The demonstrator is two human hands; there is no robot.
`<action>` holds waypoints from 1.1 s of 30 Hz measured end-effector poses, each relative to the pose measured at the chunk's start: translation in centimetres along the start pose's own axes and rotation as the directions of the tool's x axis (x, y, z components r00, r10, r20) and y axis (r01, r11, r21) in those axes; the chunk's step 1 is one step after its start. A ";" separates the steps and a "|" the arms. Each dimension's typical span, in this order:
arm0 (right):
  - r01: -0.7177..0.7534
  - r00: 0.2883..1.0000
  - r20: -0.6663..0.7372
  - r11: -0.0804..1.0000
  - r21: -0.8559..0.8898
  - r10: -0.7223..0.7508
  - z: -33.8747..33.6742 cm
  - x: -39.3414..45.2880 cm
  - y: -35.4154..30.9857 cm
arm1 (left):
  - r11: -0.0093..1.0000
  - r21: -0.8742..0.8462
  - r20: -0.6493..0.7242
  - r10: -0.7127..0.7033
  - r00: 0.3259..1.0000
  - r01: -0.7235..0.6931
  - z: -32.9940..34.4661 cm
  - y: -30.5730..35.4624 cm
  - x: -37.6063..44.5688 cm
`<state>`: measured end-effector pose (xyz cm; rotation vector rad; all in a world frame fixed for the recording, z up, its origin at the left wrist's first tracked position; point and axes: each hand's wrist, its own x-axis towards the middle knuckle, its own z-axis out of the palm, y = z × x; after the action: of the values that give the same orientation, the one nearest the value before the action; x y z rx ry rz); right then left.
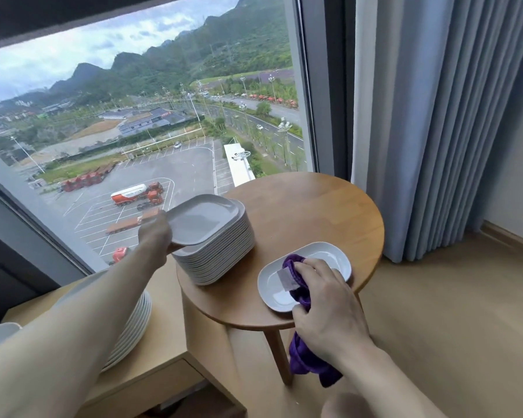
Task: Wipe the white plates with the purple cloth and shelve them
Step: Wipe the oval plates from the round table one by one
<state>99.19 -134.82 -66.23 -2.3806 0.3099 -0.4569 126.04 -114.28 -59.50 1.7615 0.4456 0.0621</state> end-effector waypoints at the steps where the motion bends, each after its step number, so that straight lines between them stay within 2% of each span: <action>1: -0.005 1.000 -0.001 1.000 0.007 0.005 0.0 0.0 0.1 | 0.995 0.089 -0.033 0.051 0.998 -0.048 0.0 -0.2 0.5; 3: -0.011 1.000 -0.007 1.000 0.020 0.011 0.1 0.2 0.3 | 0.947 0.282 -0.038 0.170 0.985 -0.153 -0.1 -0.5 1.2; 5: -0.014 1.000 -0.011 1.000 0.026 0.014 0.1 0.3 0.4 | 0.892 0.401 -0.002 0.227 0.974 -0.207 -0.3 -0.7 1.8; 12: -0.030 1.000 0.002 0.999 0.027 0.030 -0.1 0.4 0.7 | 0.848 0.487 0.120 0.173 0.978 -0.210 -0.3 -2.0 3.1; 14: -0.028 1.000 0.002 0.999 0.029 0.028 -0.1 0.4 0.7 | 0.806 0.535 0.088 0.245 0.965 -0.253 0.0 -2.3 1.9; 16: -0.027 1.000 0.008 0.999 0.032 0.027 0.0 0.4 0.8 | 0.735 0.543 0.082 0.436 0.896 -0.407 0.5 -2.8 -0.8; 18: -0.032 0.999 0.015 0.999 0.035 0.032 0.1 0.5 0.9 | 0.701 0.454 0.166 0.539 0.826 -0.549 1.3 -4.9 -4.6; 20: -0.037 0.999 0.020 0.999 0.038 0.036 0.2 0.5 1.0 | 0.710 0.415 0.252 0.511 0.822 -0.569 2.5 -8.0 -8.3; 23: -0.041 0.999 0.018 0.998 0.037 0.040 0.2 0.6 1.1 | 0.708 0.458 0.266 0.469 0.842 -0.538 4.7 -11.6 -12.0; 24: -0.042 0.999 0.016 0.998 0.037 0.041 0.2 0.6 1.2 | 0.742 0.463 0.277 0.399 0.874 -0.486 5.5 -12.5 -12.6; 26: -0.041 0.999 0.014 0.998 0.043 0.040 0.3 0.7 1.4 | 0.807 0.509 0.310 0.153 0.938 -0.300 6.7 -13.6 -13.3; 28: -0.039 0.999 0.015 0.998 0.048 0.038 0.3 0.7 1.4 | 0.735 0.622 0.354 0.044 0.934 -0.270 7.6 -14.5 -13.5; 30: -0.044 0.999 0.015 0.997 0.057 0.044 0.2 0.6 1.4 | 0.657 0.692 0.355 0.053 0.933 -0.300 8.0 -14.9 -13.3; 31: -0.045 0.999 0.014 0.997 0.061 0.044 0.1 0.7 1.4 | 0.660 0.692 0.351 0.047 0.935 -0.292 8.0 -14.8 -13.0; 33: -0.046 0.999 0.007 0.997 0.064 0.045 0.1 0.7 1.5 | 0.777 0.596 0.346 -0.020 0.938 -0.203 7.7 -14.2 -12.9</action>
<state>99.67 -136.07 -67.09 -2.3076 0.3414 -0.4331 112.52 -123.26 -72.36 2.3994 0.1213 -0.3568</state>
